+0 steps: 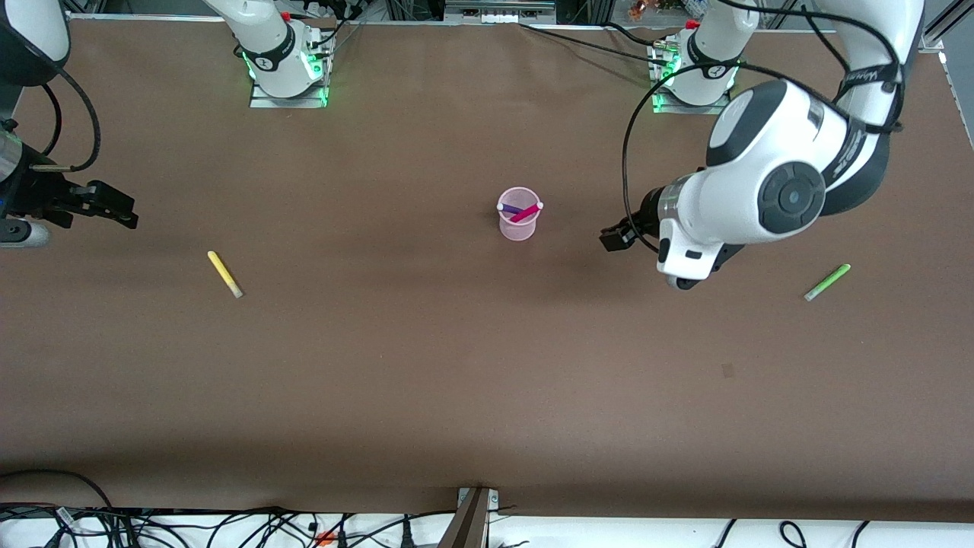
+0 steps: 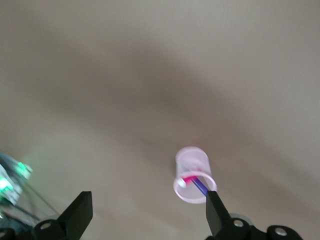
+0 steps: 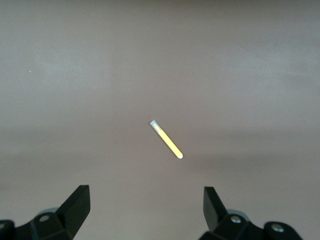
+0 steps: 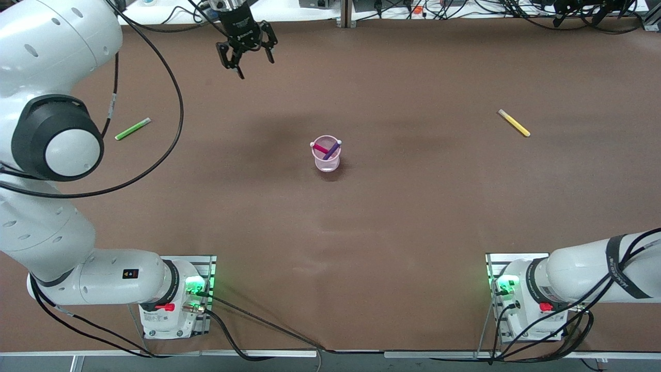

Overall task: Organize pens into pink holder with both arms
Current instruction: 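Open the left gripper over the cup while the right gripper withdraws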

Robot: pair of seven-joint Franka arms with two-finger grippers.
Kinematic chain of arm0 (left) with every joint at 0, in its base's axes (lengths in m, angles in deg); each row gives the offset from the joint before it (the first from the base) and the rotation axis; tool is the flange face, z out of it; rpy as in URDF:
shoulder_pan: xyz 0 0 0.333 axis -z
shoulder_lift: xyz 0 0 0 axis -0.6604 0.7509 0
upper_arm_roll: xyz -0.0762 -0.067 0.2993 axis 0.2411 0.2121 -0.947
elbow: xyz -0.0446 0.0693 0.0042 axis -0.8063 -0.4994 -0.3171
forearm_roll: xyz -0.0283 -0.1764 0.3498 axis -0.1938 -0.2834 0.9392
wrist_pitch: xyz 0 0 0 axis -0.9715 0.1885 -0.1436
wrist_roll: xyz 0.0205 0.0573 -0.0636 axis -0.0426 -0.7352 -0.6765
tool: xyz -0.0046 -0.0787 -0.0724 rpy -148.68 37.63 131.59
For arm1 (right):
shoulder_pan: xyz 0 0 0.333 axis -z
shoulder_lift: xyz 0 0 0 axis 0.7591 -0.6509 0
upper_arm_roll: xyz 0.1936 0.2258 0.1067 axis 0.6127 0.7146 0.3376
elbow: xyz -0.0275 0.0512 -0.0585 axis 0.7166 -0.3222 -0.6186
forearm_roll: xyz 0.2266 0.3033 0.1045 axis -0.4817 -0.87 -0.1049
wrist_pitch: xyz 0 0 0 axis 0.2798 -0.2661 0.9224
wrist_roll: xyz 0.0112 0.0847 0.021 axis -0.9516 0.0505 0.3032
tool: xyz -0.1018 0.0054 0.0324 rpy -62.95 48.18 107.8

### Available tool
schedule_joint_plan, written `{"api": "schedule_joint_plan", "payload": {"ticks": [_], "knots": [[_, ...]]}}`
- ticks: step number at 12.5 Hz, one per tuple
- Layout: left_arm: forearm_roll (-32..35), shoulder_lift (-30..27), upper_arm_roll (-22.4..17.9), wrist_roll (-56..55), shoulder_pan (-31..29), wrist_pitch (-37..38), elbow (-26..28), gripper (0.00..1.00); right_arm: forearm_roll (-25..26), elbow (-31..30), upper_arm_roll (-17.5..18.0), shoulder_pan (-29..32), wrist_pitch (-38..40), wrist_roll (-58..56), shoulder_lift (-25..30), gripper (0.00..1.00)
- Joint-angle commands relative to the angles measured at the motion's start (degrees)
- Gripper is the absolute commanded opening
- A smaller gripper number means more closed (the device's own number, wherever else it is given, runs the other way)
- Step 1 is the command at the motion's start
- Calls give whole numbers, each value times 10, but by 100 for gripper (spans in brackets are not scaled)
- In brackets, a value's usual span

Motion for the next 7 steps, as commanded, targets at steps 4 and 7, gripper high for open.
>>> {"api": "schedule_joint_plan", "payload": {"ticks": [4,7], "knots": [[78,-148,-4,233,-29,108,28,100,0,19,-6,0,7,-11,4,100],[78,-253,-6,308,-52,103,112,100,0,39,-8,0,5,-6,4,100]]}}
